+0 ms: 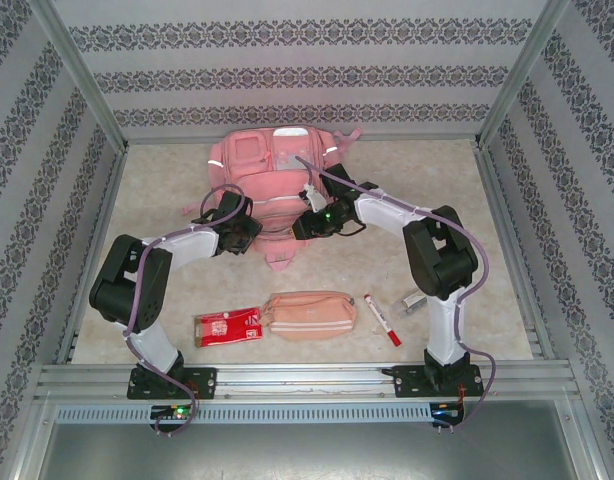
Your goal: Pack the student bag
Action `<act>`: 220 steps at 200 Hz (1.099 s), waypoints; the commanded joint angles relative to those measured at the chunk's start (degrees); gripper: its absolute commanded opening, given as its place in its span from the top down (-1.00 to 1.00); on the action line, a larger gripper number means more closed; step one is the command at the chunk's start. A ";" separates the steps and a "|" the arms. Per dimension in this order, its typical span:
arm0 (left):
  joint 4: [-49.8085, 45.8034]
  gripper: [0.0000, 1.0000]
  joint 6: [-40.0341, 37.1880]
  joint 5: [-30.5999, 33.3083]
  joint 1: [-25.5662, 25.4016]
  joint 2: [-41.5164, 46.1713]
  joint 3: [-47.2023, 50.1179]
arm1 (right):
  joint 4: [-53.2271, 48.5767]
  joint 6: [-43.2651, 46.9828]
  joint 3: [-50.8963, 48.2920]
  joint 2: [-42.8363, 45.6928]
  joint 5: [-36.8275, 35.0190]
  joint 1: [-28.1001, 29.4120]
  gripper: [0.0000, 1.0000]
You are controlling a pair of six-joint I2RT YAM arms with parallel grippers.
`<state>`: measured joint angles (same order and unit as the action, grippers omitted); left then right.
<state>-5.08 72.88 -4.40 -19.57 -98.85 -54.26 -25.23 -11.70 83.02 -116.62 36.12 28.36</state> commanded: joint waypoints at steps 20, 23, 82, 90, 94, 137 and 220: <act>1.65 0.21 -0.47 0.19 -0.81 0.39 1.57 | 0.57 1.55 2.22 -2.12 2.22 1.00 0.47; 1.65 0.22 -0.53 0.14 -0.77 0.41 1.57 | 0.53 1.59 2.23 -2.13 2.20 1.04 0.50; 0.90 0.29 -2.85 0.61 -0.61 1.60 1.87 | -1.22 3.73 1.60 -0.50 1.26 1.08 1.00; 0.34 0.31 -3.80 0.86 -0.47 1.96 1.76 | -1.28 4.03 0.91 0.25 0.82 1.04 1.00; 0.08 0.33 -4.34 0.95 -0.35 2.24 1.63 | -1.37 4.21 0.56 0.73 0.45 1.07 1.00; -3.82 1.00 -13.48 1.73 1.85 4.43 0.70 | -2.20 6.93 -3.90 6.16 -6.27 1.04 1.00; -7.96 1.00 -24.10 -3.41 11.61 9.37 1.75 | -1.63 6.29 -11.45 13.68 -27.55 -1.67 1.00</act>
<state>-10.41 54.70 -7.31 -13.17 -91.96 -52.99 -24.53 -5.13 73.67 -105.38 19.03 28.95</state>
